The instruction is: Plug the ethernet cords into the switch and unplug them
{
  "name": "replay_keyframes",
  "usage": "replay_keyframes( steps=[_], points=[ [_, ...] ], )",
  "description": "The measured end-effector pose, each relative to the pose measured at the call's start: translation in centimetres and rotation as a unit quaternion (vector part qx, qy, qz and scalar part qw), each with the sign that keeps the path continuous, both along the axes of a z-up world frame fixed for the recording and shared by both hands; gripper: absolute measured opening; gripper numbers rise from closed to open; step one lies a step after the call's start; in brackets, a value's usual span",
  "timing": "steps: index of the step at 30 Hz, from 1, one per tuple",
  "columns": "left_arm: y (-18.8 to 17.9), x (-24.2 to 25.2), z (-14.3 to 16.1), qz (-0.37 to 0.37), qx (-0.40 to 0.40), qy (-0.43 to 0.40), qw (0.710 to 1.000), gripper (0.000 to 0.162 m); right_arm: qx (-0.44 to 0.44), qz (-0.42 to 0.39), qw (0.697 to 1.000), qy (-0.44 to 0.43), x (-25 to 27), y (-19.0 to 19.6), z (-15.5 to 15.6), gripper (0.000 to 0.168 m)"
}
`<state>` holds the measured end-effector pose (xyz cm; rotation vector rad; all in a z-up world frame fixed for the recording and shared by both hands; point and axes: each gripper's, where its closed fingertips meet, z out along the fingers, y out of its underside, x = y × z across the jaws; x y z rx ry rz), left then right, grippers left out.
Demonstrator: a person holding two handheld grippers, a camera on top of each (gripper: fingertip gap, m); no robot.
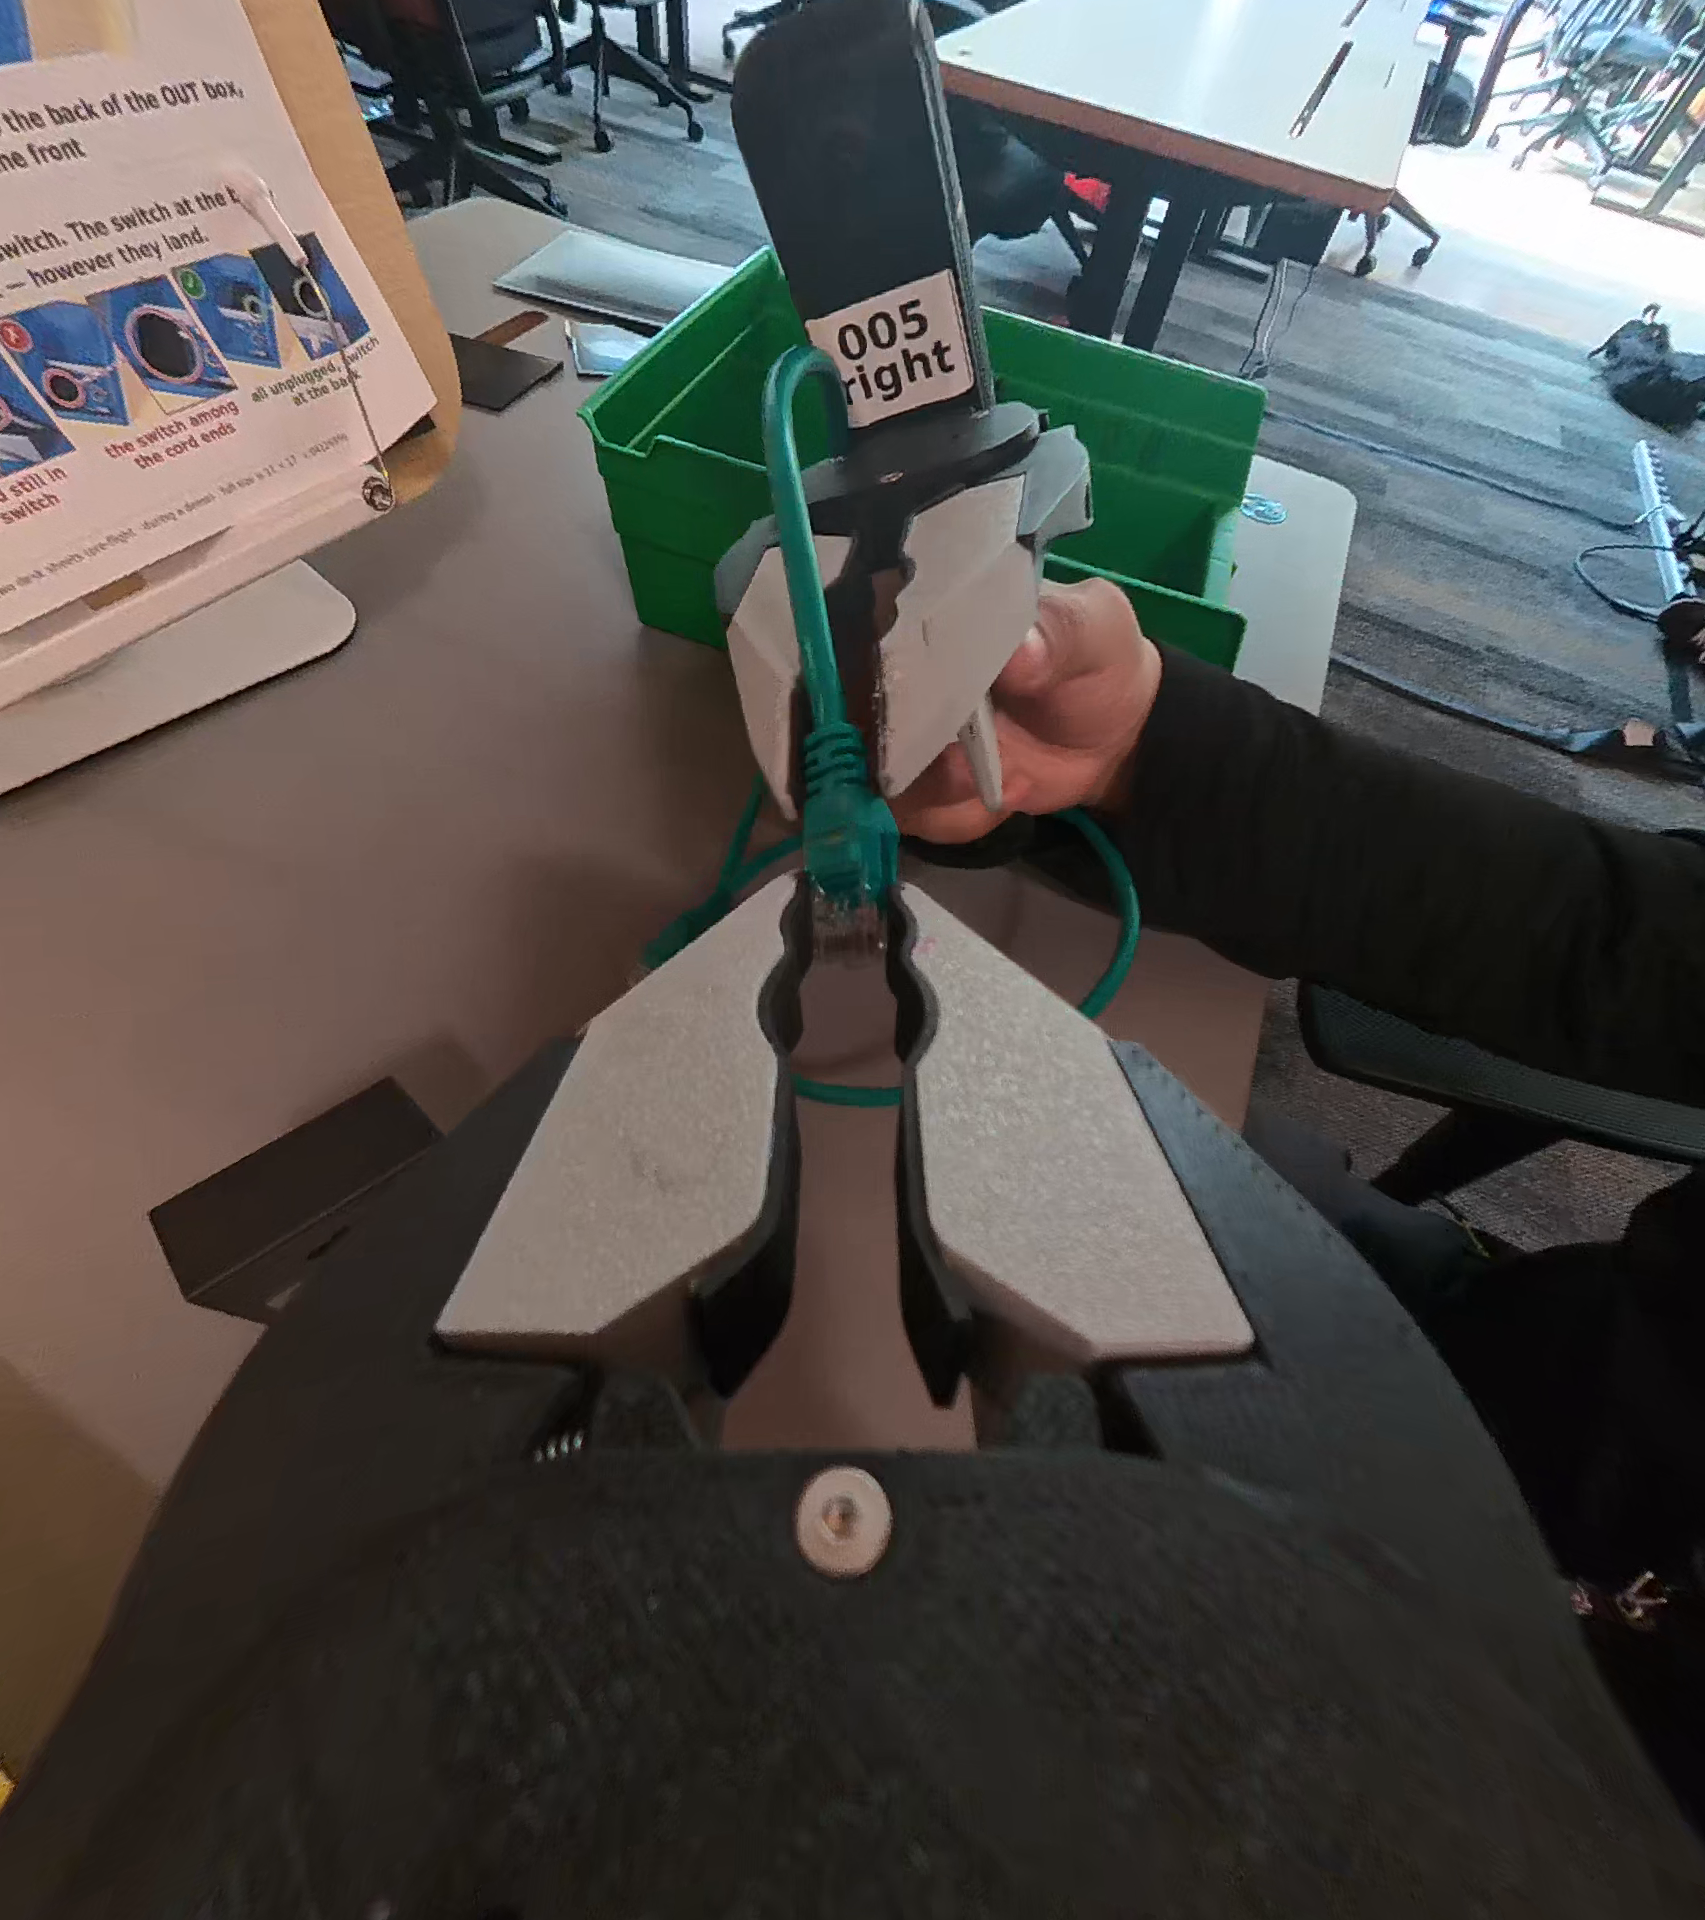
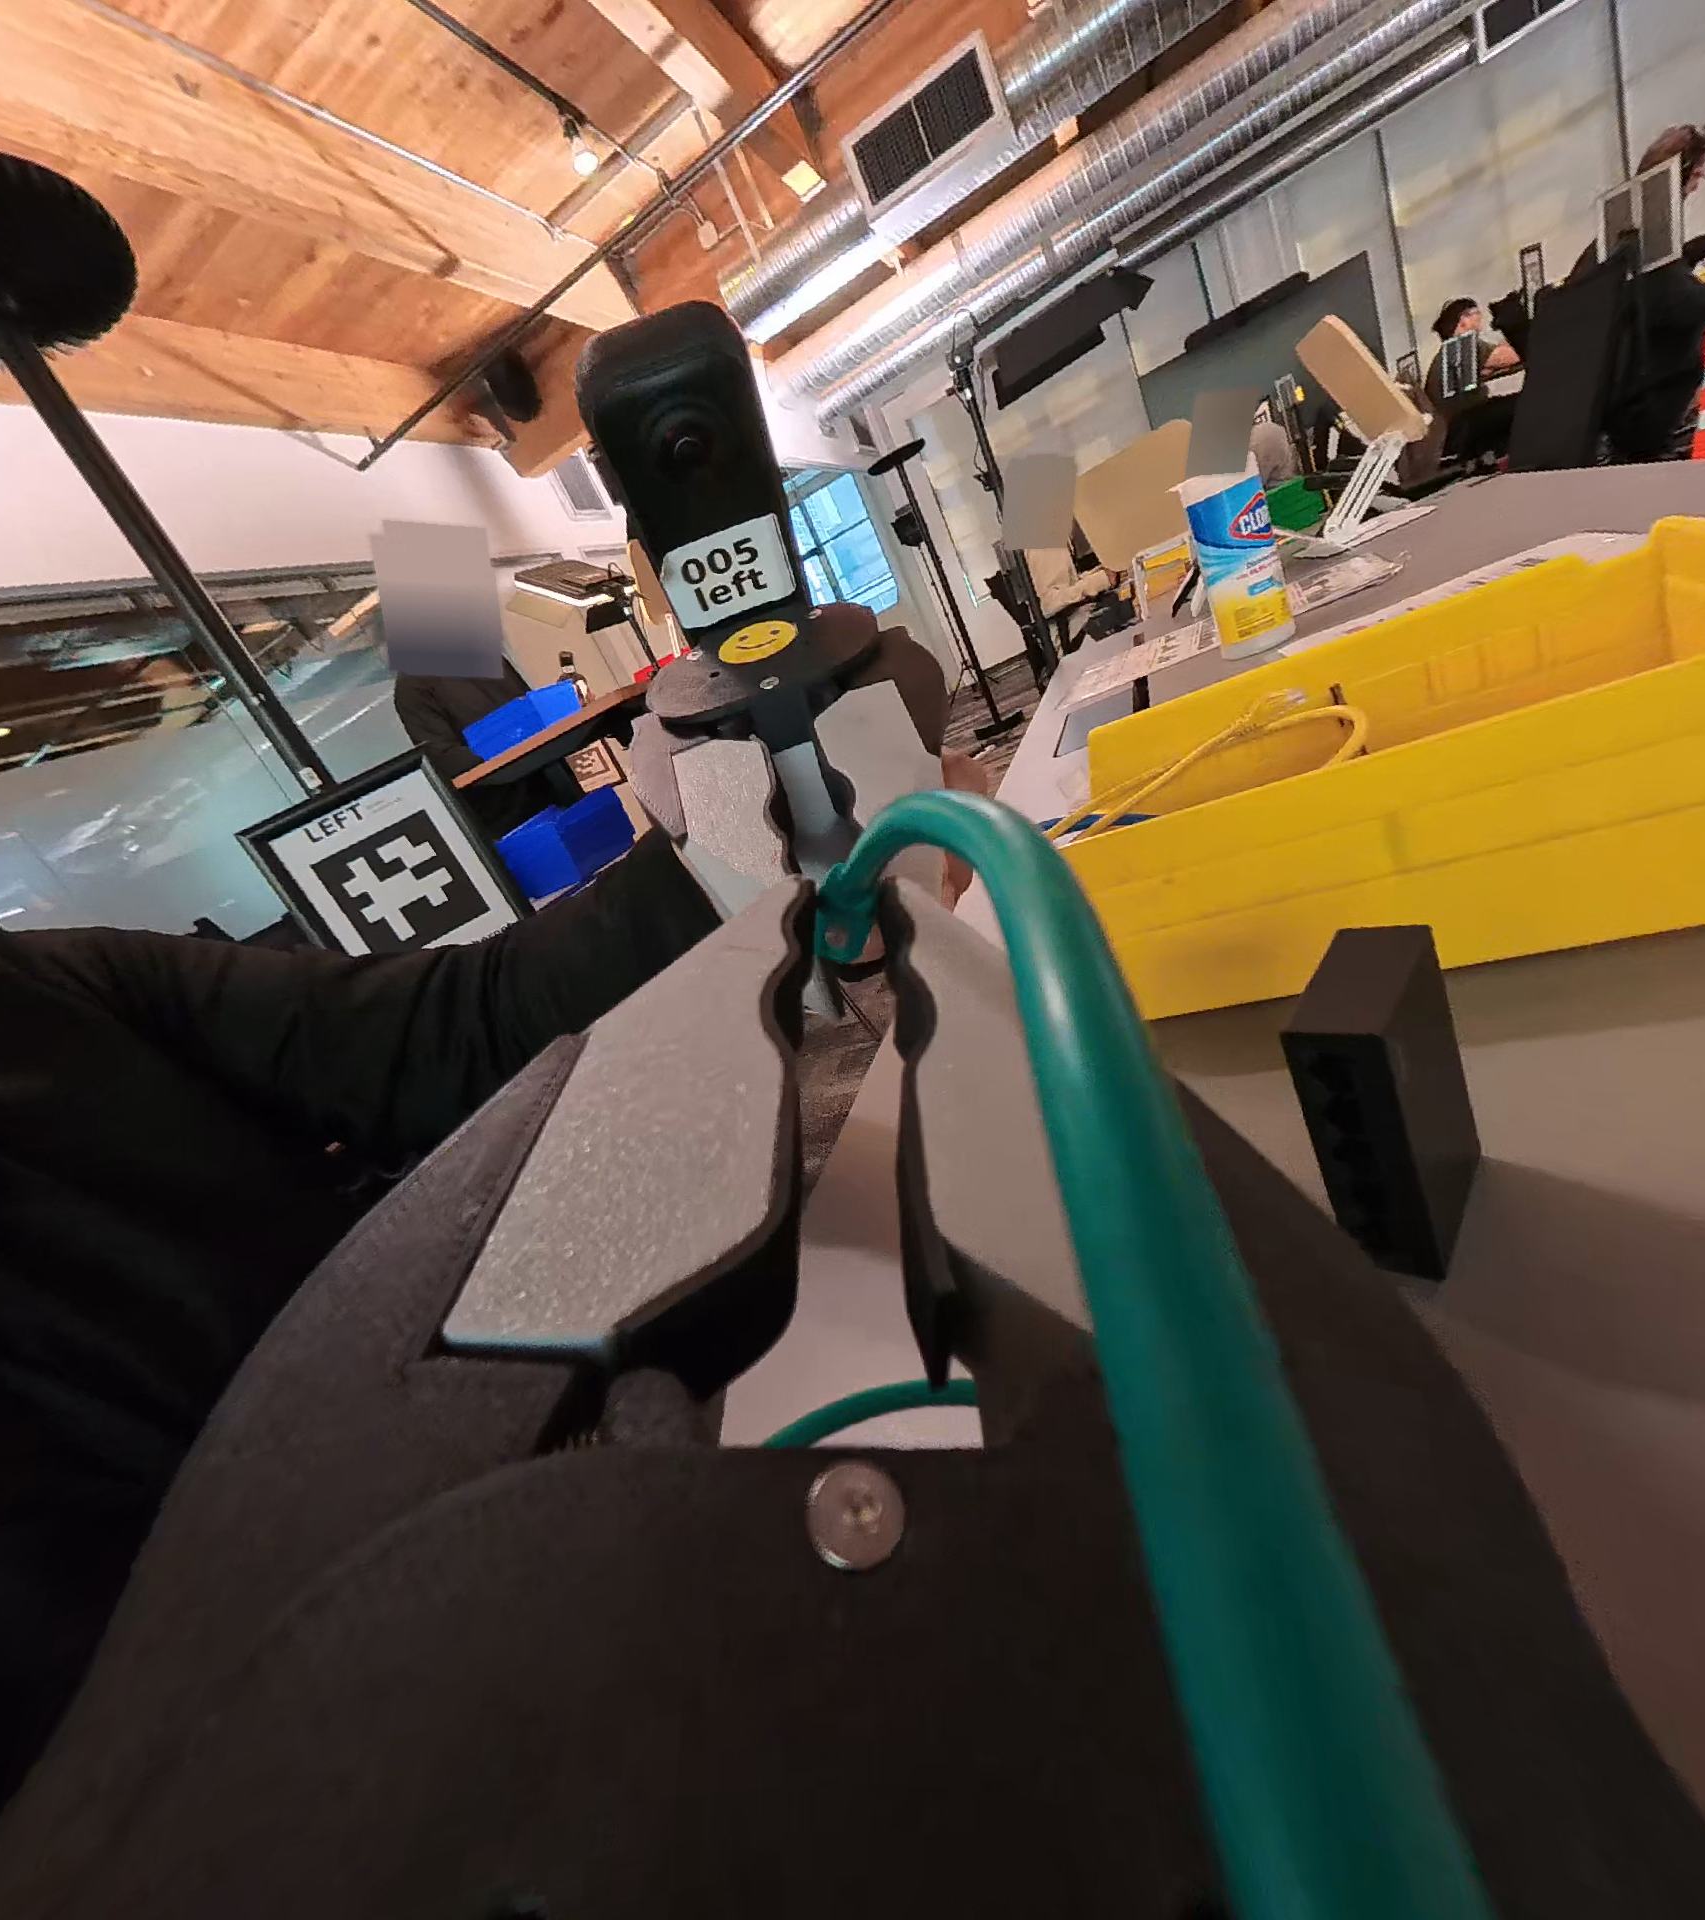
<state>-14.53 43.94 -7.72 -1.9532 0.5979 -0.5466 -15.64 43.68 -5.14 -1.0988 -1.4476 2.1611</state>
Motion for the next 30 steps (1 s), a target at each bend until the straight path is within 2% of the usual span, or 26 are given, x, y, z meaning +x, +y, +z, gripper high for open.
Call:
replay_keyframes(
  steps=[12,16,17,19,21,23,26,30],
  points=[
    [-0.1,-0.6,-0.9,-0.006,-0.027,0.021,0.999,0.012,-0.011,0.004,1.000,-0.029,-0.6,0.0,-1.0,0.008],
    [0.3,-1.1,-1.3,0.014,-0.031,0.029,0.999,0.011,0.003,-0.015,0.999,-0.035,-1.0,0.3,-1.3,0.008],
    [0.4,-1.3,-1.4,0.021,-0.032,0.029,0.999,0.013,0.006,-0.026,0.999,-0.034,-1.1,0.5,-1.3,0.008],
    [0.6,-1.7,-1.1,0.023,-0.030,0.029,0.999,0.026,0.002,-0.049,0.998,-0.045,-1.5,1.3,-1.6,0.008],
    [0.8,-2.8,-1.1,0.029,-0.027,0.066,0.997,0.032,-0.011,-0.071,0.996,-0.061,-1.8,2.4,-2.1,0.008],
    [1.1,-4.6,-1.6,0.040,-0.024,0.144,0.989,0.038,-0.034,-0.090,0.993,-0.074,-2.1,3.5,-2.5,0.008],
    [1.7,-8.1,-3.5,0.053,-0.052,0.272,0.960,0.045,-0.057,-0.107,0.989,-0.080,-2.1,4.5,-2.6,0.008],
    [2.4,-10.1,-5.7,0.034,-0.100,0.336,0.936,0.054,-0.063,-0.121,0.987,-0.082,-2.2,5.1,-2.6,0.008]
  ],
)
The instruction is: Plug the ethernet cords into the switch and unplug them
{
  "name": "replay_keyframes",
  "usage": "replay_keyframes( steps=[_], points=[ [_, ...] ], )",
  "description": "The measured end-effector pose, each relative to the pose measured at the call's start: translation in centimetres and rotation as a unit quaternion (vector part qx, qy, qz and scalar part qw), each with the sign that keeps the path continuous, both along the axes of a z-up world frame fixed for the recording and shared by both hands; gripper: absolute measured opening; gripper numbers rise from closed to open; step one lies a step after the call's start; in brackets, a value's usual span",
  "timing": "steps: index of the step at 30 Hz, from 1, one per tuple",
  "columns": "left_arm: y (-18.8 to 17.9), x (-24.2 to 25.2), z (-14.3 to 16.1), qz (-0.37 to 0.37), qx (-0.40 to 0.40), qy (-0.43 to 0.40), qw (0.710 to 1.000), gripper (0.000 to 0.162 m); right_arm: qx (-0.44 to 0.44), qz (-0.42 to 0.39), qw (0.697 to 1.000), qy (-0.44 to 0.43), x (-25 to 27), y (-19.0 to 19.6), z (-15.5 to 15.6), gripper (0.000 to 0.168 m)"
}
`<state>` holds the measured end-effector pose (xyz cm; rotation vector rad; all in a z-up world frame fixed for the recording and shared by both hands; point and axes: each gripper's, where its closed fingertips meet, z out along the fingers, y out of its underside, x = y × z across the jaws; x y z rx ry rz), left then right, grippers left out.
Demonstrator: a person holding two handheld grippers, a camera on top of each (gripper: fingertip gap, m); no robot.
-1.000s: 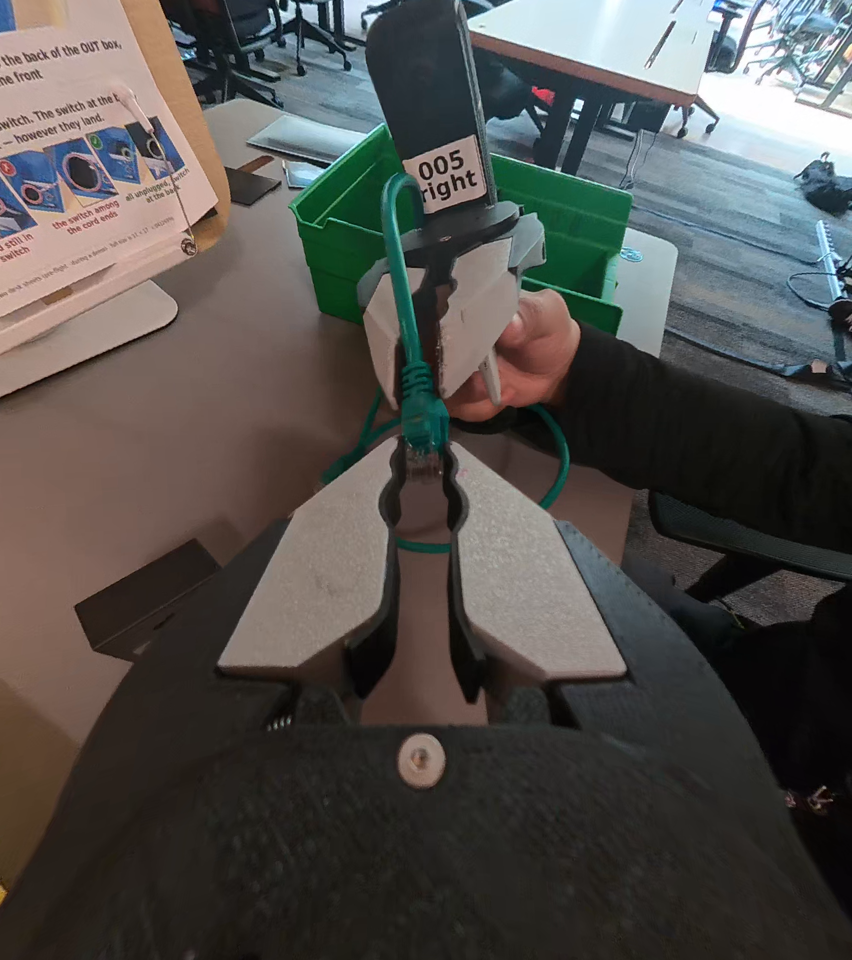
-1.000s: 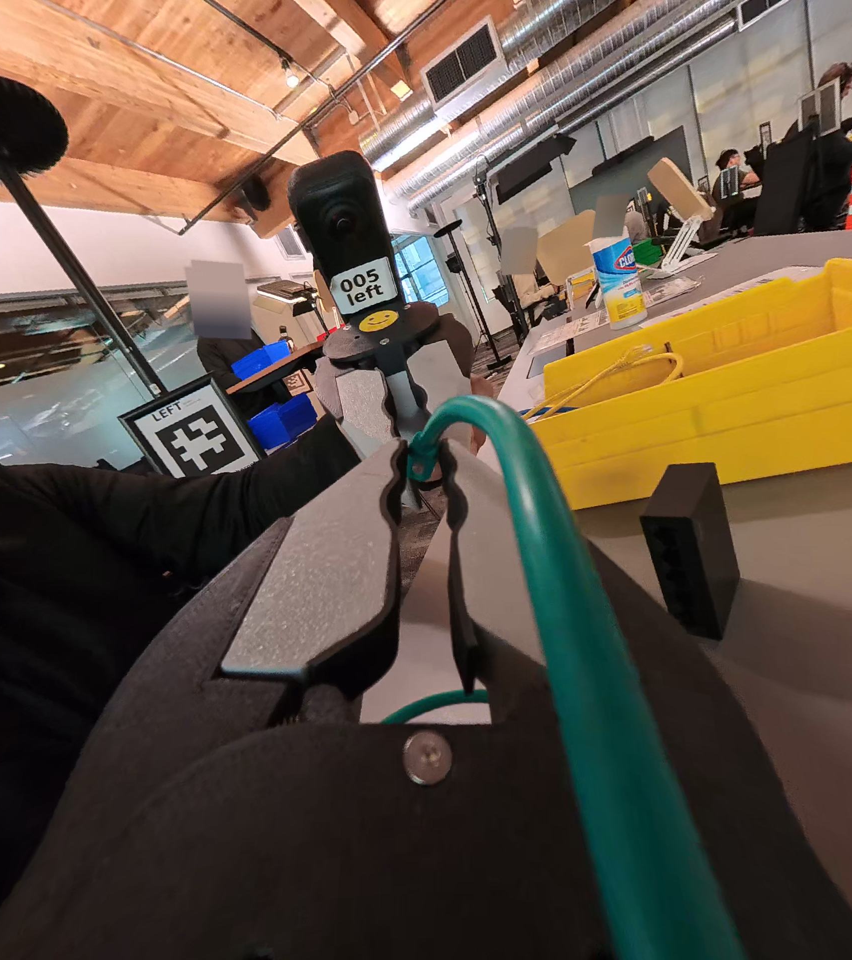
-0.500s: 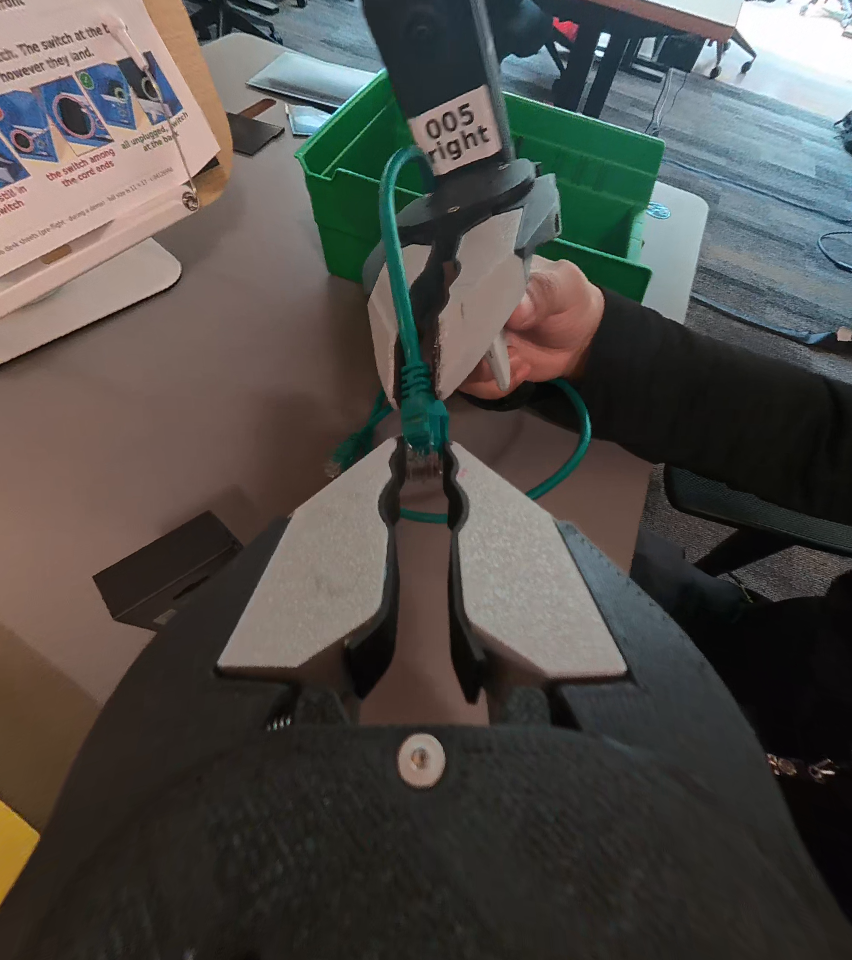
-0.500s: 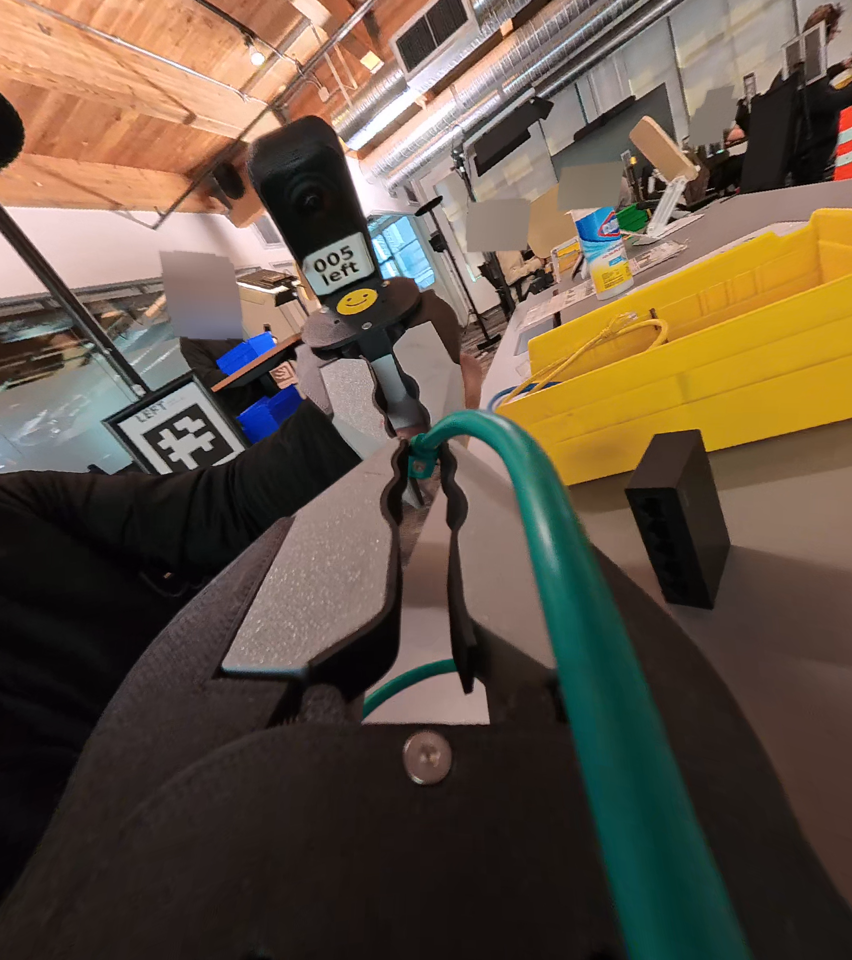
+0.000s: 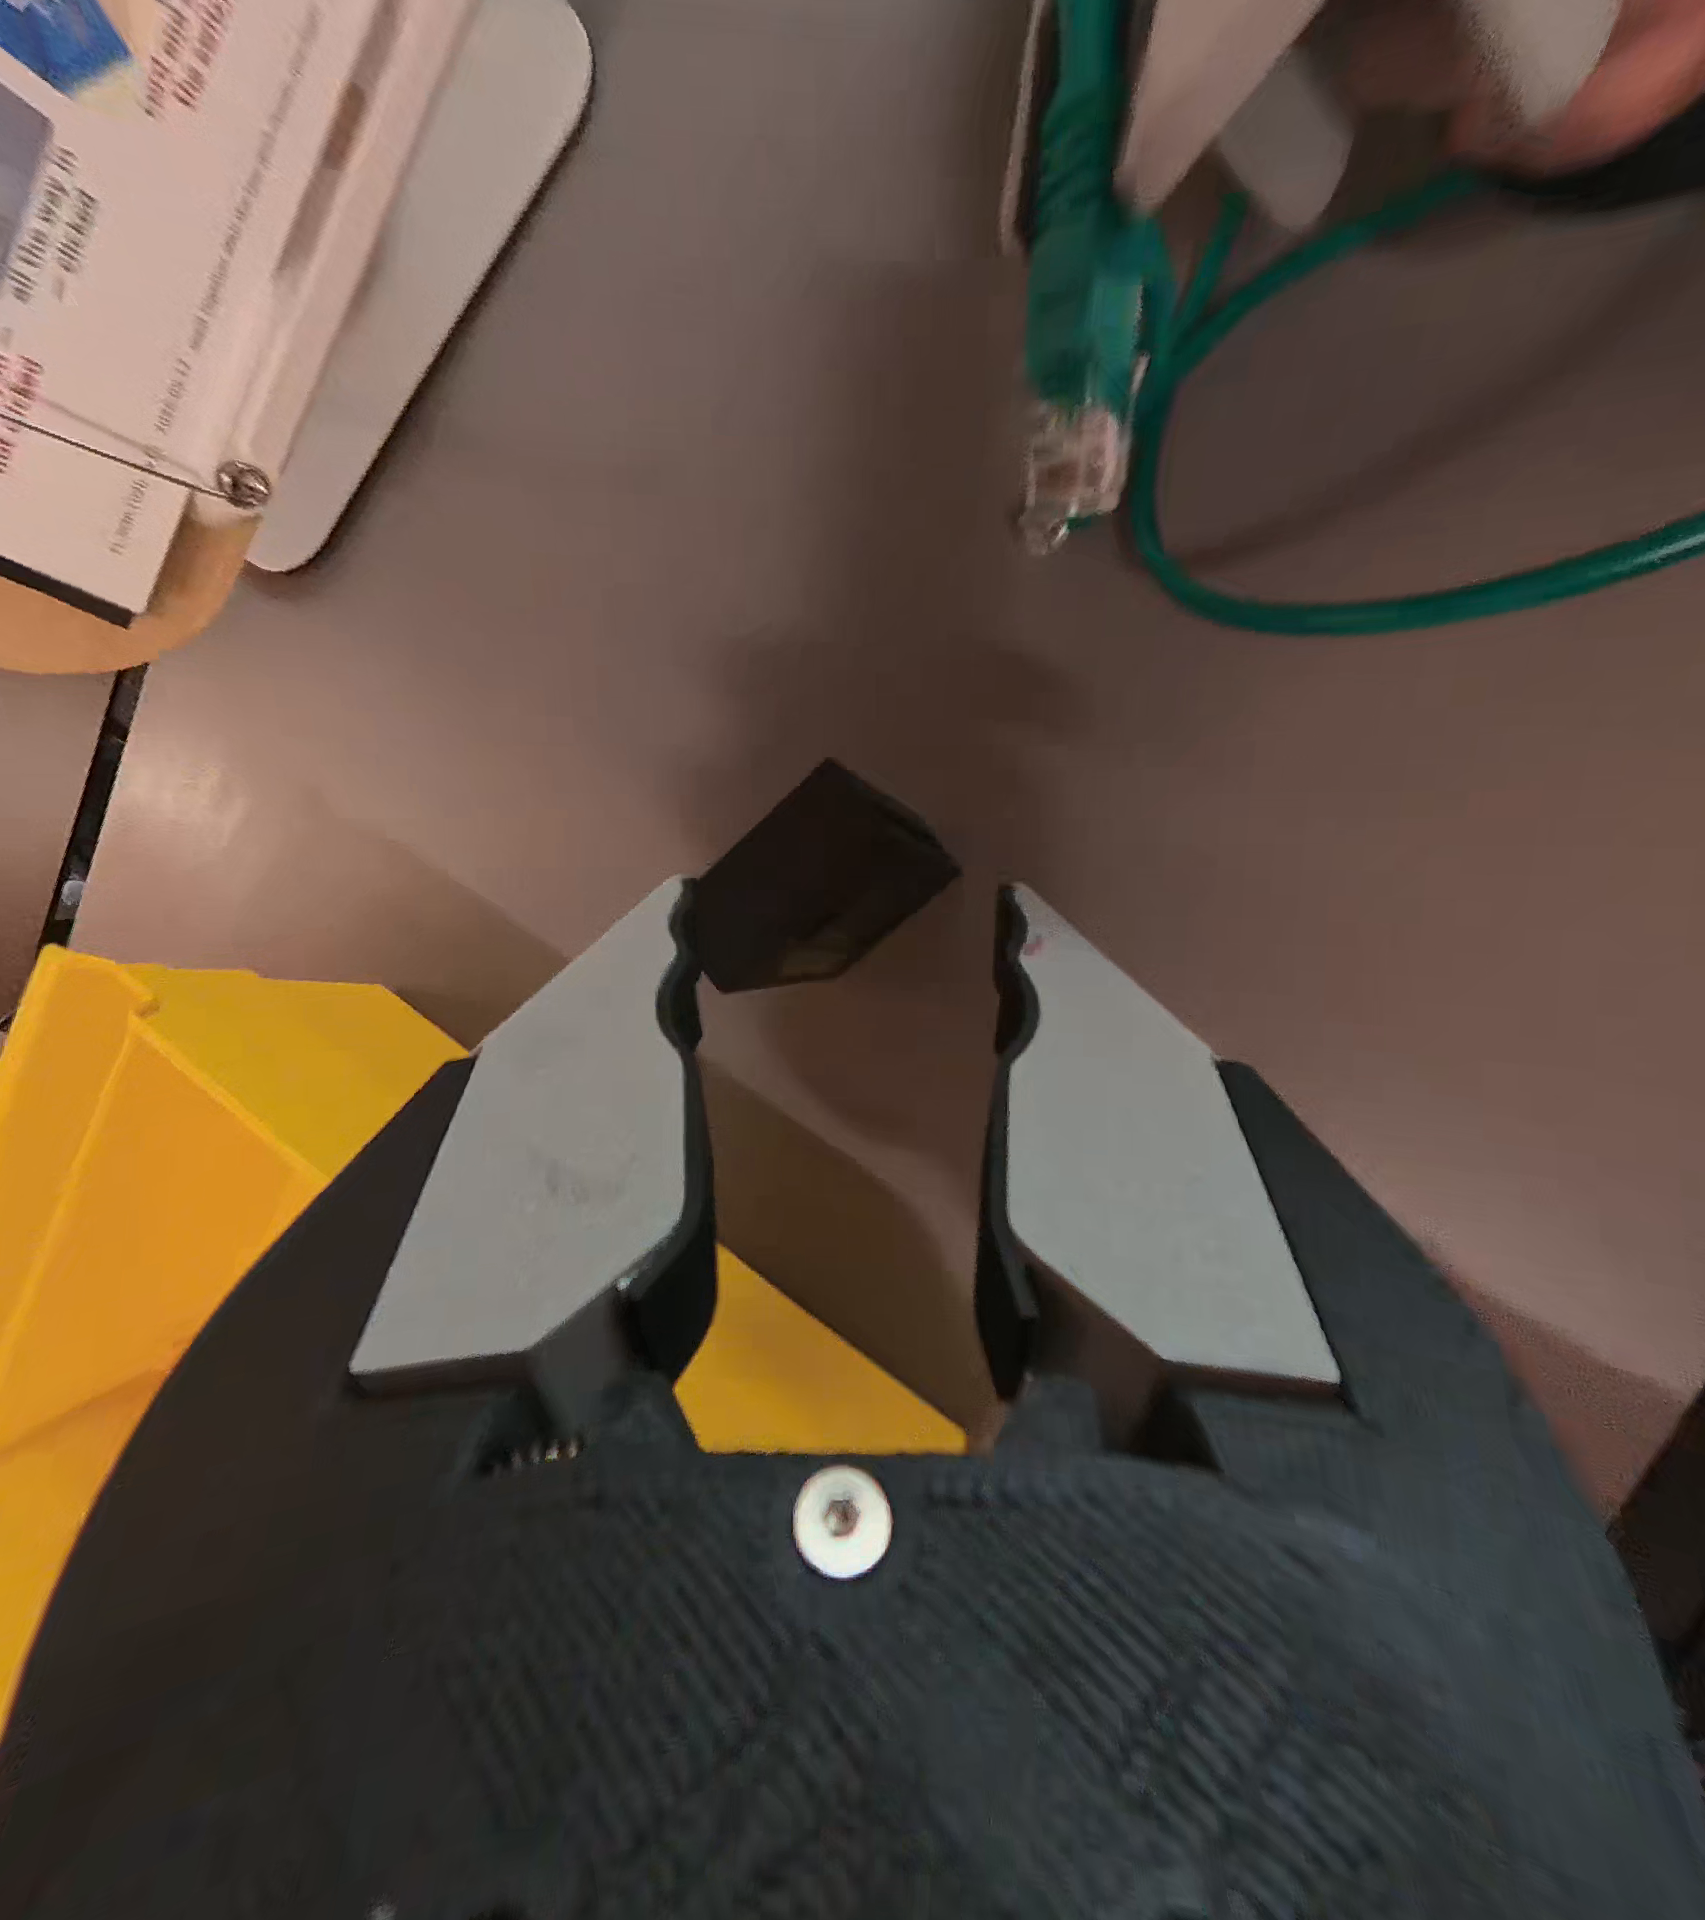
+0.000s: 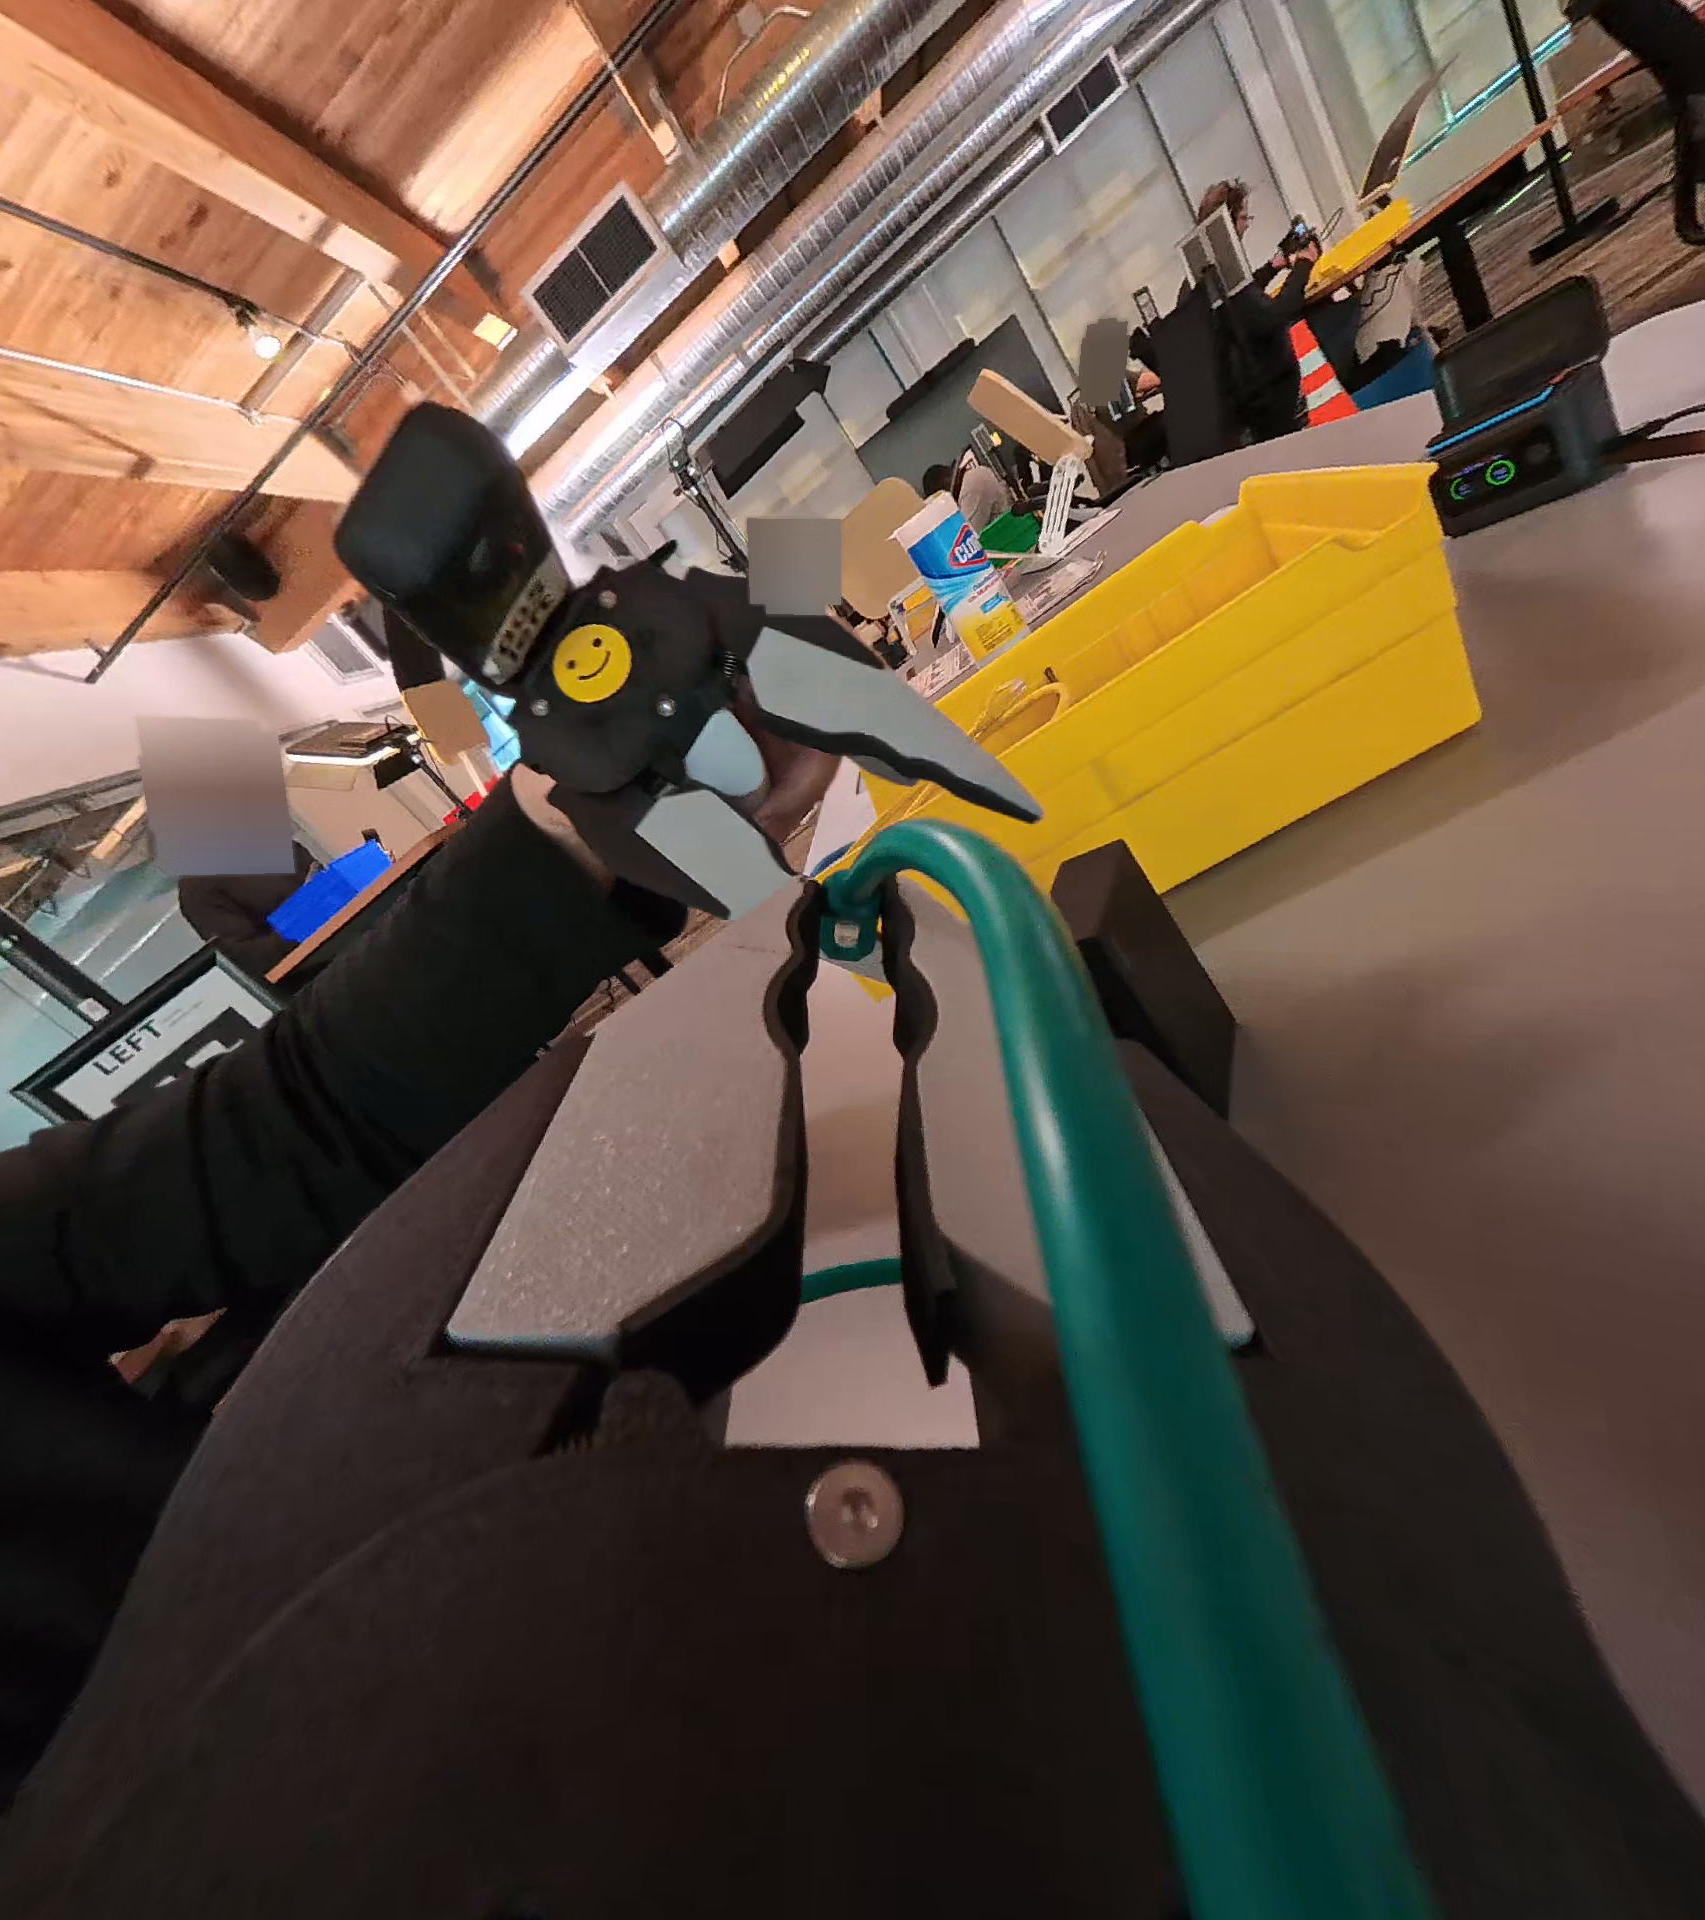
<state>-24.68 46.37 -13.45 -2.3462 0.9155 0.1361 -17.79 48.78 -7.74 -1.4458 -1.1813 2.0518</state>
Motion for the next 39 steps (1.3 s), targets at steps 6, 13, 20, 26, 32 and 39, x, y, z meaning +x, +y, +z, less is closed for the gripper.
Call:
replay_keyframes(
  steps=[6,13,20,26,32,39],
  points=[
    [1.0,-1.5,-2.6,-0.069,-0.051,0.121,0.989,0.065,-0.006,0.002,1.000,0.001,0.0,0.1,0.0,0.008],
    [2.1,-2.3,-5.5,-0.120,-0.109,0.187,0.969,0.047,0.000,0.000,1.000,-0.009,-0.1,0.1,-0.3,0.008],
    [3.1,-1.9,-4.5,-0.097,-0.030,0.183,0.978,0.025,-0.016,-0.021,1.000,-0.014,0.0,1.3,-0.5,0.007],
    [3.6,-0.8,-0.4,-0.021,0.198,0.200,0.959,0.025,-0.005,-0.038,0.999,0.002,0.2,1.7,0.1,0.007],
    [2.4,2.4,3.3,0.029,0.403,0.132,0.905,0.025,0.039,-0.057,0.996,0.065,1.4,1.2,2.7,0.007],
    [2.7,3.3,2.8,0.031,0.479,0.067,0.875,0.026,0.183,-0.102,0.977,0.029,0.4,-0.4,1.9,0.007]
  ],
)
